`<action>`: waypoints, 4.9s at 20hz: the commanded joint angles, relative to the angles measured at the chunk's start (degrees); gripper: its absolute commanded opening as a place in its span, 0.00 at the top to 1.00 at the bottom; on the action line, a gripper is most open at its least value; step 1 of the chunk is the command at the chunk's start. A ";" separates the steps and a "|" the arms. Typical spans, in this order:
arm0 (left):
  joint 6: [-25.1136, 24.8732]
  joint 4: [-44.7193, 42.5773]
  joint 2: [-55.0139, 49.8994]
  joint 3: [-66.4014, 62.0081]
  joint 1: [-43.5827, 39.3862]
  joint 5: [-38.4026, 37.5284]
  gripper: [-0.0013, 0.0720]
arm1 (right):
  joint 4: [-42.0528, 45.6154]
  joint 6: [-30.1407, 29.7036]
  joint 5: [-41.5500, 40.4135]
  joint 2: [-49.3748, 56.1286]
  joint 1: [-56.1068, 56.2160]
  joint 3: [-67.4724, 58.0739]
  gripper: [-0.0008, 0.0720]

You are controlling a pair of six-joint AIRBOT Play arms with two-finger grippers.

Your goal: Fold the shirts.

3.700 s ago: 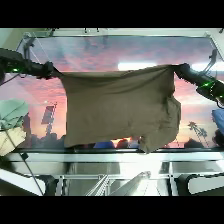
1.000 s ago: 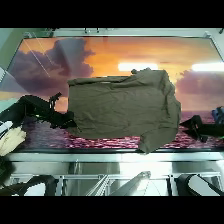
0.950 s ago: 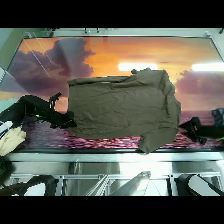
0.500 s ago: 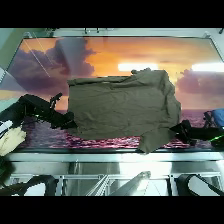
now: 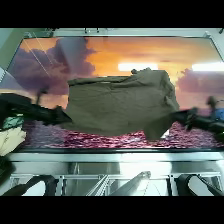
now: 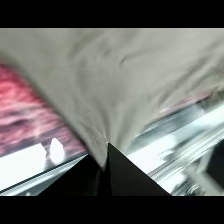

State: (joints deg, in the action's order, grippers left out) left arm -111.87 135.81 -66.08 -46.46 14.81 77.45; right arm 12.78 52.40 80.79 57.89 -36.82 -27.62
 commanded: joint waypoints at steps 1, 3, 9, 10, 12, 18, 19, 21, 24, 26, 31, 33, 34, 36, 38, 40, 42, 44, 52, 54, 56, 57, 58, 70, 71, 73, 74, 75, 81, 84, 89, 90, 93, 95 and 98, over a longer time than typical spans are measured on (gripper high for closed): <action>-5.49 13.09 14.75 -1.86 17.38 2.95 0.95 | -18.49 -2.97 13.68 -10.99 -14.34 -7.48 0.96; -8.35 22.25 21.90 -7.08 26.88 4.98 0.95 | -30.53 -4.37 14.27 -15.06 -18.27 -12.07 0.96; -7.32 32.83 19.54 -33.24 31.91 11.74 0.95 | -53.16 -10.32 14.25 -17.14 -19.32 -23.23 0.96; -7.10 33.55 17.99 -37.92 30.80 12.79 0.95 | -55.01 -10.82 14.21 -17.14 -19.32 -24.81 0.96; -5.57 33.29 14.27 -47.39 27.96 14.64 0.95 | -55.47 -12.50 13.53 -17.07 -19.32 -28.57 0.96; -1.05 26.51 -2.21 -60.46 19.12 17.07 0.95 | -25.07 -16.17 -4.59 -13.20 -11.32 -33.64 0.96; -0.85 24.00 -5.51 -60.39 16.76 17.11 0.95 | -21.38 -16.87 -7.45 -11.13 -7.08 -33.64 0.96; -0.11 17.79 -12.17 -59.95 12.41 17.49 0.95 | -16.13 -18.97 -13.42 -4.96 1.95 -33.64 0.96; -0.15 11.61 -21.84 -55.47 8.07 14.58 0.95 | -14.05 -21.14 -19.87 8.55 11.80 -33.64 0.96; -0.15 9.97 -28.33 -52.30 7.15 12.20 0.95 | -14.32 -21.14 -21.03 18.62 14.25 -33.64 0.96; -0.94 7.76 -42.18 -52.17 6.82 8.00 0.95 | -19.30 -20.50 -20.83 37.29 14.10 -33.83 0.96; 0.68 7.69 -46.97 -55.36 6.82 8.76 0.95 | -19.80 -18.95 -19.37 41.18 13.79 -33.88 0.96; 1.66 7.72 -48.81 -56.83 6.73 9.64 0.96 | -19.17 -17.79 -17.46 42.56 13.68 -33.86 0.96; 2.49 7.63 -51.23 -58.95 6.23 11.61 0.95 | -15.69 -14.75 -15.17 43.91 13.70 -33.83 0.96; 3.82 4.96 -51.71 -59.14 6.23 11.87 0.96 | -8.50 -10.43 -15.15 43.91 13.60 -33.81 0.96; 6.21 -1.42 -51.76 -59.14 6.23 13.77 0.96 | -3.19 -7.67 -14.73 43.91 12.83 -33.81 0.96; 6.67 -4.37 -51.82 -59.12 6.27 17.44 0.95 | -0.44 -5.68 -13.77 43.89 12.20 -33.81 0.96; 6.82 -4.20 -51.80 -59.04 6.08 18.82 0.96 | 0.37 -4.94 -11.80 43.87 11.52 -33.81 0.96; 8.02 -4.37 -51.95 -59.04 3.06 19.67 0.95 | 4.22 -2.45 -9.01 43.91 10.78 -33.70 0.96; 8.52 -4.39 -52.54 -59.04 2.67 19.74 0.95 | 4.50 -2.54 -10.32 43.91 10.78 -33.70 0.96; 9.97 -4.39 -53.92 -59.04 2.36 20.70 0.95 | 5.88 -2.62 -11.34 43.91 10.80 -33.70 0.96; 10.47 -4.39 -54.71 -59.04 2.05 21.31 0.95 | 7.15 -2.29 -11.43 43.91 10.84 -33.68 0.96; 10.56 -4.39 -55.39 -59.04 1.70 21.68 0.96 | 8.33 -1.44 -11.41 43.91 10.86 -33.68 0.96; 11.91 -11.80 -56.24 -59.04 0.02 20.98 0.97 | 9.99 -1.14 -11.47 43.91 10.93 -33.68 0.96; 11.89 -11.80 -56.24 -59.04 -0.20 20.72 0.97 | 10.01 -1.16 -11.47 43.91 10.95 -33.68 0.96; 11.91 -11.80 -56.24 -59.04 -0.26 20.06 0.97 | 10.01 -1.14 -11.52 43.91 10.95 -33.68 0.96; 11.91 -11.80 -56.24 -59.04 -0.26 20.06 0.97 | 10.01 -1.11 -11.50 43.91 10.95 -33.68 0.95; 11.89 -11.80 -56.24 -59.06 -0.26 20.26 0.96 | 10.01 -1.11 -11.47 43.91 10.95 -33.68 0.75; 17.38 -11.76 -55.54 -59.04 1.95 27.10 0.00 | 11.76 1.95 -4.35 40.19 4.87 -33.68 0.47; 17.38 -11.82 -51.30 -59.04 3.34 27.93 0.00 | 17.97 5.40 -4.39 33.24 0.83 -33.24 0.48; 16.17 -12.31 -37.77 -48.78 5.09 23.67 0.00 | 27.17 12.04 -12.92 18.91 -0.31 -21.68 0.48; 15.54 -14.16 -33.99 -43.36 5.33 22.60 0.01 | 27.10 12.15 -14.86 16.44 -0.15 -18.10 0.48; 14.32 -22.38 -22.97 -24.79 5.70 17.40 0.01 | 27.08 12.13 -18.49 8.96 0.02 -7.82 0.47; 14.34 -22.95 -18.01 -14.32 7.04 11.98 0.01 | 27.12 12.13 -18.69 5.16 0.04 -3.54 0.28; 14.25 -23.69 -15.54 -5.79 9.62 2.60 0.01 | 27.12 12.13 -17.51 1.70 0.15 -1.57 0.26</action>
State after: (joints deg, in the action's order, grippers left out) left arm -97.19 114.19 -85.65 -61.93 22.48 89.17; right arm 39.55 64.12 63.75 63.66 -36.75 -32.69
